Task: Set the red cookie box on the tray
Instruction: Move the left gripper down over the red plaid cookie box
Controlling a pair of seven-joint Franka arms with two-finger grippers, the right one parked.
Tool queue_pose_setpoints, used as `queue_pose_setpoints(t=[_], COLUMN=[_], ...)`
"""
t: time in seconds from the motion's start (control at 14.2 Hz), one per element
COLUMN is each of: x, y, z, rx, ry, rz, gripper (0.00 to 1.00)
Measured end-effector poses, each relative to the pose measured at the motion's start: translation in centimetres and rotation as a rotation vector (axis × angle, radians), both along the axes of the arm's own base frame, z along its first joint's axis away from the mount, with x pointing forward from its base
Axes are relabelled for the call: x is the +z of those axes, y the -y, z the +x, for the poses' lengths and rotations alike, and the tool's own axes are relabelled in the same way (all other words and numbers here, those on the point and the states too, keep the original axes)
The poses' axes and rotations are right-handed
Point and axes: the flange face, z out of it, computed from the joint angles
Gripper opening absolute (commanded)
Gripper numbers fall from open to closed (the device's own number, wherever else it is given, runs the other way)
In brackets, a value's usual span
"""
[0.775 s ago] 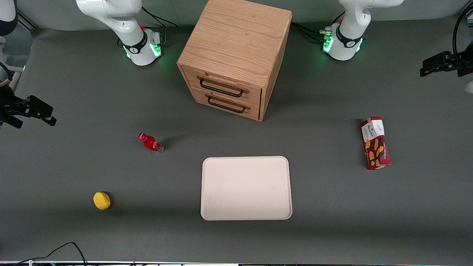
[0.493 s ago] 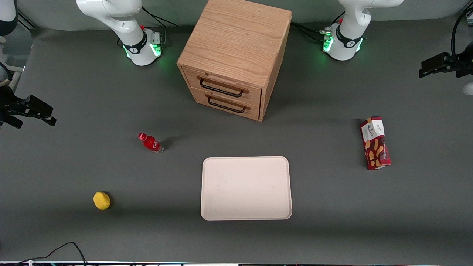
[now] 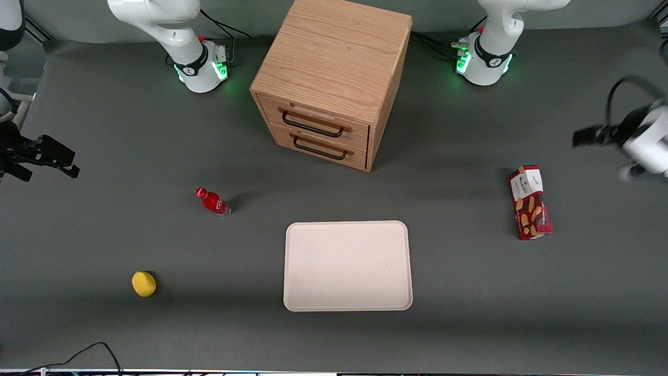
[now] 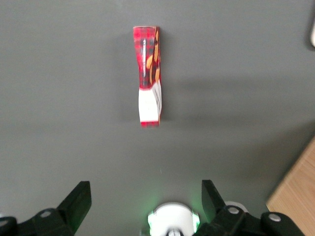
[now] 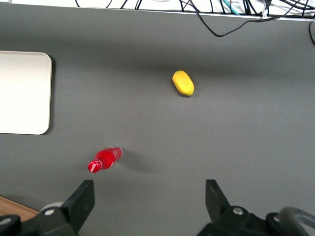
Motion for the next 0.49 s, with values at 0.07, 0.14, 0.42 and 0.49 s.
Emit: queue_pose_setpoints(t=[0.07,0.14,0.42,0.49], x=[-4.3,-8.3,-20.2,-21.9], y=[-0.1,-0.1,-1.5,-1.7], z=[0.3,0.2,-2.0,-2.2], rx=[-0.01,-0.027,-0.084,-0.093], ry=[0.015,0.034,0.136,0.153], rz=[0.0,-0.003,-0.008,-0.006], gripper=[1.0,1.0,1.0,0.93])
